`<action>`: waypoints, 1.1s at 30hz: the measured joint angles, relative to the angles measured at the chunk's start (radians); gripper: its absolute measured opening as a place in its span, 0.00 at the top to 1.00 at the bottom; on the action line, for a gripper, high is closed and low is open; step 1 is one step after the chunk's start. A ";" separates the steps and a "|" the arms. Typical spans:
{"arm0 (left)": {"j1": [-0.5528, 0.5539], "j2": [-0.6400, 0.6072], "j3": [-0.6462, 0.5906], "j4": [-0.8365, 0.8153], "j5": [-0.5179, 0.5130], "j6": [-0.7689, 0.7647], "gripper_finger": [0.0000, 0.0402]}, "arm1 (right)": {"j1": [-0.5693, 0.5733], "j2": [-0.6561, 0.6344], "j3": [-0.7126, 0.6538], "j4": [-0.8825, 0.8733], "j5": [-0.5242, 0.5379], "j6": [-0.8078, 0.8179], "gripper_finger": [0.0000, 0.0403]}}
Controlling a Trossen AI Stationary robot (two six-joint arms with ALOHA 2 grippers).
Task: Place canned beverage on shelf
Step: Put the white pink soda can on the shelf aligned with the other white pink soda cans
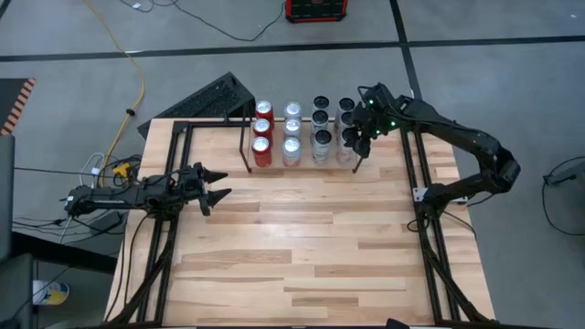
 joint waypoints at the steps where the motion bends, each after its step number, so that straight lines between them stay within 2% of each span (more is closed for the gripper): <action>1: 0.000 0.000 0.000 0.000 0.000 0.000 0.24 | 0.000 0.000 0.000 0.000 -0.002 0.000 0.48; 17: 0.000 0.000 0.000 0.000 0.000 0.000 0.24 | 0.000 -0.005 -0.053 0.033 -0.006 0.002 0.48; 33: 0.000 0.000 0.000 0.000 0.000 0.000 0.24 | 0.005 -0.003 -0.056 0.030 0.006 0.009 0.18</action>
